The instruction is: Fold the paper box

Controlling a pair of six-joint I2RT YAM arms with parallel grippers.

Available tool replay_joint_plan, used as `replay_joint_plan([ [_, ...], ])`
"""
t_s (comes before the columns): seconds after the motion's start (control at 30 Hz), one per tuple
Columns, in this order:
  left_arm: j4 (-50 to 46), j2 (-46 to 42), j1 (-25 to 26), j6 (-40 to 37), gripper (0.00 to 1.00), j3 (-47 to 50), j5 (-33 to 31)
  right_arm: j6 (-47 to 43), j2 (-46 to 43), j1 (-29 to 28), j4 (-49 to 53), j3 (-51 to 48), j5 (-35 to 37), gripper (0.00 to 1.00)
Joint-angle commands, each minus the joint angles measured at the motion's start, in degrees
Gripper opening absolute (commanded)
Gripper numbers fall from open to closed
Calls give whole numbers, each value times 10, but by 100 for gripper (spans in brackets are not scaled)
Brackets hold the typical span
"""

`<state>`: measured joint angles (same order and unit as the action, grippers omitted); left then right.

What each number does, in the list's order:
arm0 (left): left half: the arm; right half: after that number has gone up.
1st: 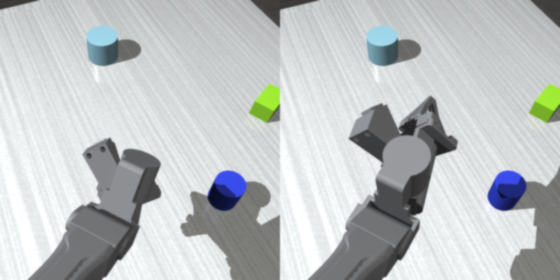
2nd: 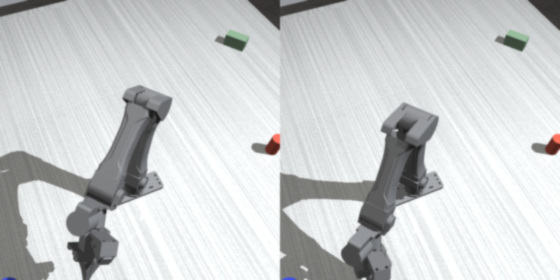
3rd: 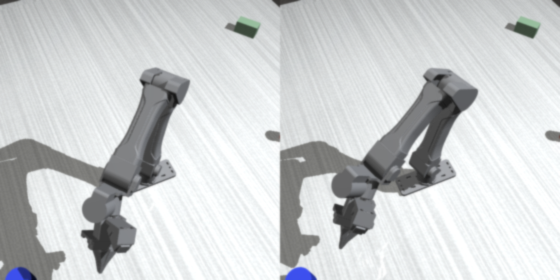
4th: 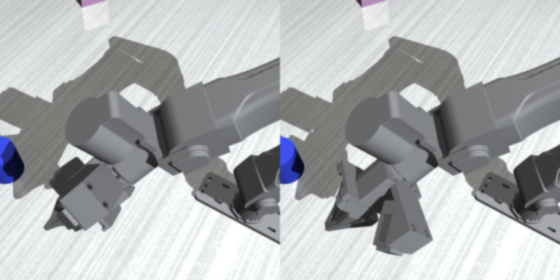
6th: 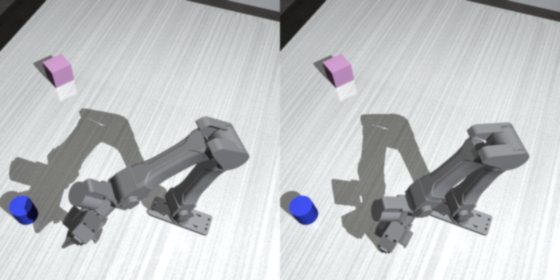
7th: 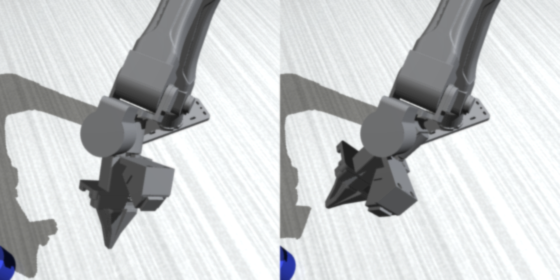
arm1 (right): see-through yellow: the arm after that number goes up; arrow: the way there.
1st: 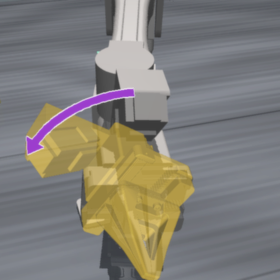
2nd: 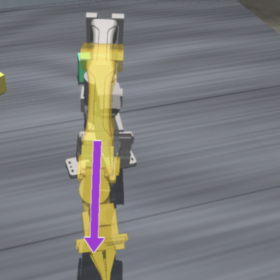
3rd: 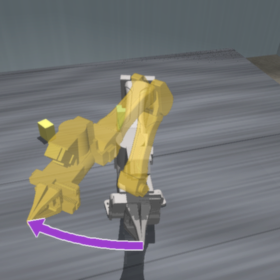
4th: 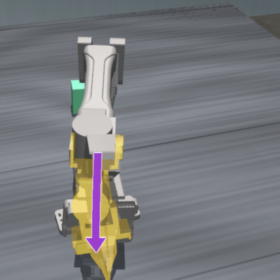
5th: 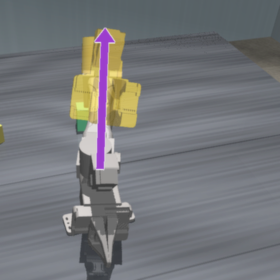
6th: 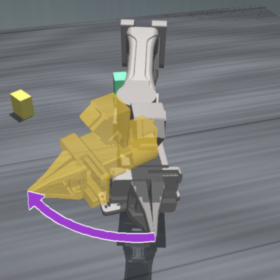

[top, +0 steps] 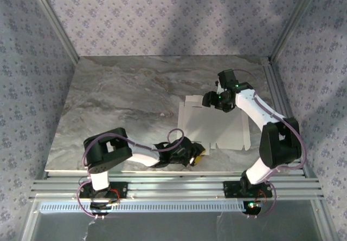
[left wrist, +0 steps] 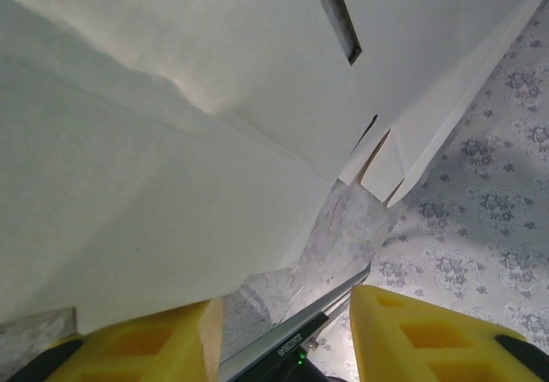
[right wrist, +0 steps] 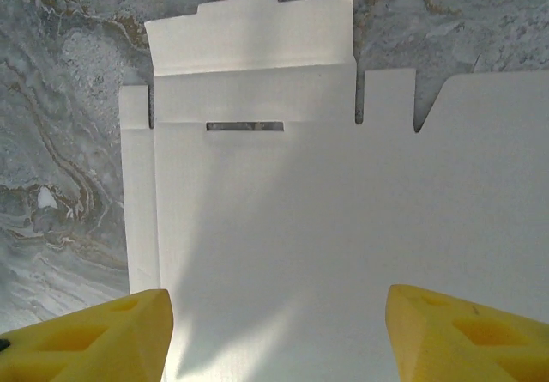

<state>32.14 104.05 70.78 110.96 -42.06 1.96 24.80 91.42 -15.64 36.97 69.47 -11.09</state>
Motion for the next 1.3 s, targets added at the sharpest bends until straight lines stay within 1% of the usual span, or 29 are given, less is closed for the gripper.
replay_joint_plan([
  [0.0, -69, -13, -28, -16, 38, 0, -48, 10, -21, 2, -10, -7, -15, 68],
  [0.07, -110, -37, -43, -32, 27, 4, -69, 12, -22, 1, -13, -27, -15, 68],
  [0.17, -148, -70, -73, -62, 14, 15, -82, 14, -21, -2, -21, -31, -17, 67],
  [0.2, -163, -79, -84, -73, 8, 15, -78, 15, -20, -3, -23, -31, -15, 67],
  [0.23, -176, -90, -99, -87, 0, 19, -74, 13, -15, -3, -23, -30, -15, 66],
  [0.3, -215, -111, -131, -115, 0, 24, -58, 9, -5, -3, -18, -23, -8, 66],
  [0.37, -233, -136, -181, -157, 0, 41, -27, 3, 7, -1, -14, -17, 0, 66],
  [0.47, -301, -177, -277, -241, 0, 45, 30, -12, 28, 2, -11, 12, 12, 66],
  [0.53, -351, -220, -329, -292, 0, 48, 44, -21, 46, 12, -3, 30, 31, 67],
  [0.57, -379, -241, -345, -313, 0, 45, 58, -21, 57, 23, 0, 39, 40, 67],
  [0.6, -405, -257, -349, -324, 0, 38, 63, -19, 66, 37, 0, 46, 45, 67],
  [0.63, -425, -274, -342, -325, 0, 34, 67, -14, 77, 58, -6, 54, 45, 67],
  [0.67, -418, -286, -322, -313, 4, 37, 70, -8, 92, 78, -13, 59, 39, 67],
  [0.77, -398, -299, -245, -281, 24, 20, 58, 2, 152, 121, 3, 93, 10, 62],
  [0.83, -397, -290, -202, -264, 34, 0, 34, 7, 177, 134, 22, 98, 3, 58],
  [0.9, -361, -270, -160, -239, 40, -4, 18, 26, 172, 139, 6, 61, -1, 57],
  [0.97, -303, -230, -129, -209, 47, -6, 26, 48, 164, 144, -22, 17, -25, 59],
  [1.0, -271, -208, -119, -197, 50, -7, 34, 57, 163, 144, -23, 3, -37, 60],
  [1.03, -238, -184, -110, -184, 54, -11, 44, 67, 164, 143, -45, -6, -54, 60],
  [1.07, -219, -161, -105, -174, 57, -17, 53, 74, 165, 138, -57, -35, -71, 60],
  [1.13, -193, -123, -100, -162, 59, -29, 61, 89, 163, 123, -65, -51, -86, 59],
  [1.2, -185, -106, -106, -153, 60, -29, 62, 123, 149, 106, -92, -80, -103, 59],
  [1.23, -189, -111, -117, -157, 60, -22, 57, 150, 138, 95, -112, -97, -114, 59],
  [1.27, -216, -128, -132, -166, 61, -12, 44, 183, 128, 83, -136, -118, -127, 60],
])
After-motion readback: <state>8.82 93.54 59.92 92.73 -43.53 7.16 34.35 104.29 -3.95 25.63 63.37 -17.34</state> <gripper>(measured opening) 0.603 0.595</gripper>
